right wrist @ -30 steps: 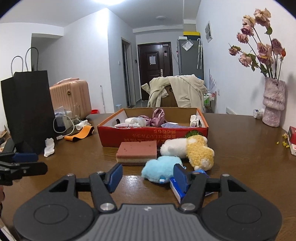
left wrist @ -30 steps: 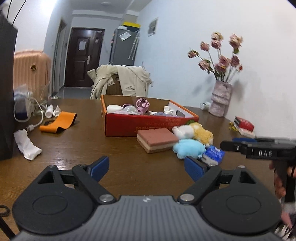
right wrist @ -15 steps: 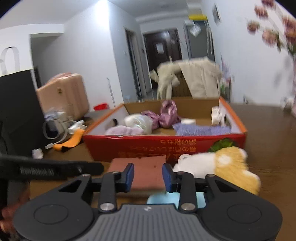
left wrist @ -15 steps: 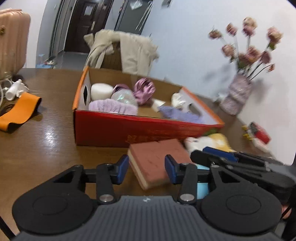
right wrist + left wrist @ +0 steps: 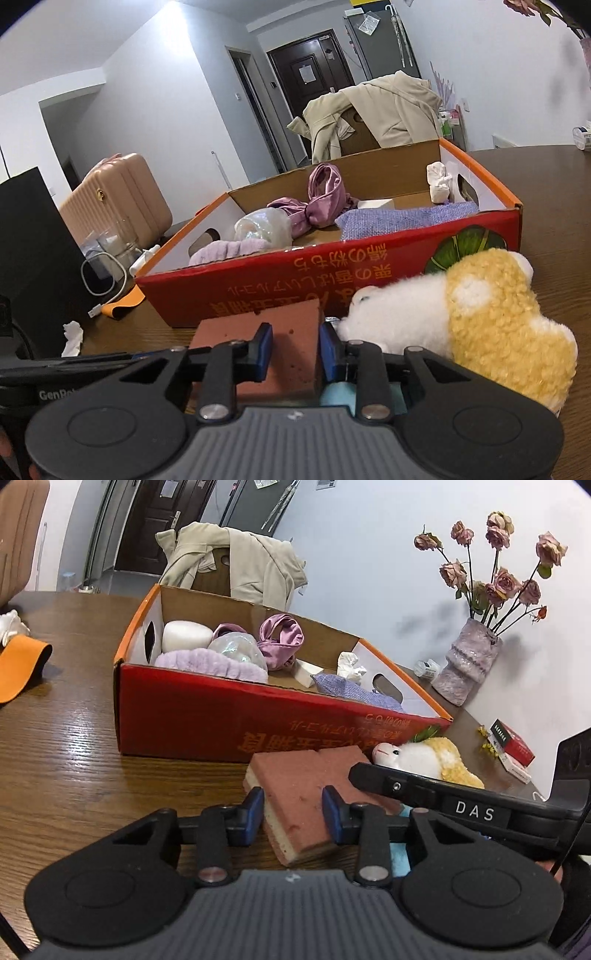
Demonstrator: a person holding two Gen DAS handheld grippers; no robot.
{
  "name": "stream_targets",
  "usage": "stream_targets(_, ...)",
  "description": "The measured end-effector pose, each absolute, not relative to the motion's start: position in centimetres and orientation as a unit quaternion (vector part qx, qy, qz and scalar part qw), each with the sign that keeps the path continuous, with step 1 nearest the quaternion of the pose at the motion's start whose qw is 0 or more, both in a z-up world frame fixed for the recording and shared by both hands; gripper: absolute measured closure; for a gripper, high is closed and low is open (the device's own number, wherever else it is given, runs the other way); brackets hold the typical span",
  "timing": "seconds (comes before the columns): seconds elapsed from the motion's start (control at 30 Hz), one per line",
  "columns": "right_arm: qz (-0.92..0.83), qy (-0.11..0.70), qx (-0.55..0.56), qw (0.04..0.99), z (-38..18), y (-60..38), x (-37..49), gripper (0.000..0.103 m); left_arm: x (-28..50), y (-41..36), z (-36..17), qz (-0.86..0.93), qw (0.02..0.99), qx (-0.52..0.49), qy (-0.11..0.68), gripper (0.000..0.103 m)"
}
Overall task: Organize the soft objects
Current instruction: 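Grasp the pink rectangular sponge with both grippers together, then carry the pink sponge into the box and open both grippers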
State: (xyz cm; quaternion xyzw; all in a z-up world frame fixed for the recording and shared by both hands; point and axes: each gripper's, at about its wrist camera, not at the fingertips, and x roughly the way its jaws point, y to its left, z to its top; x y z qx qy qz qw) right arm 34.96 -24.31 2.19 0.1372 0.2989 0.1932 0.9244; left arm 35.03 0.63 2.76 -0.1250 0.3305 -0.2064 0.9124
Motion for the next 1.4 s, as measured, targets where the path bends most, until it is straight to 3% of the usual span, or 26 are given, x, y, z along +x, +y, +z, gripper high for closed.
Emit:
stream_targets(0.27, 0.191, 0.281, 0.115, 0.934, 3.9, -23.3, 33.4, 0.078, 33.0, 0.7, 4.4, -0.207, 0.919, -0.114, 0.317, 0.07)
stream_targets(0.6, 0.218, 0.201, 0.069, 0.952, 11.1, -20.9, 19.3, 0.078, 19.0, 1.9, 11.2, -0.192, 0.942, -0.126, 0.243, 0.071)
stream_targets(0.83, 0.213, 0.178, 0.079, 0.957, 12.5, -21.6, 14.4, 0.079, 14.9, 1.1, 12.7, -0.197, 0.948, -0.112, 0.225, 0.071)
stream_targets(1.17, 0.194, 0.166, 0.071, 0.964, 13.6, -22.4, 14.3, 0.079, 16.4, 0.0, 13.6, -0.206, 0.948, -0.123, 0.211, 0.071)
stream_targets(1.4, 0.189, 0.158, 0.052, 0.968, 15.8, -22.9, 21.3, 0.079, 24.1, -0.8, 15.7, -0.212, 0.95, -0.119, 0.195, 0.071)
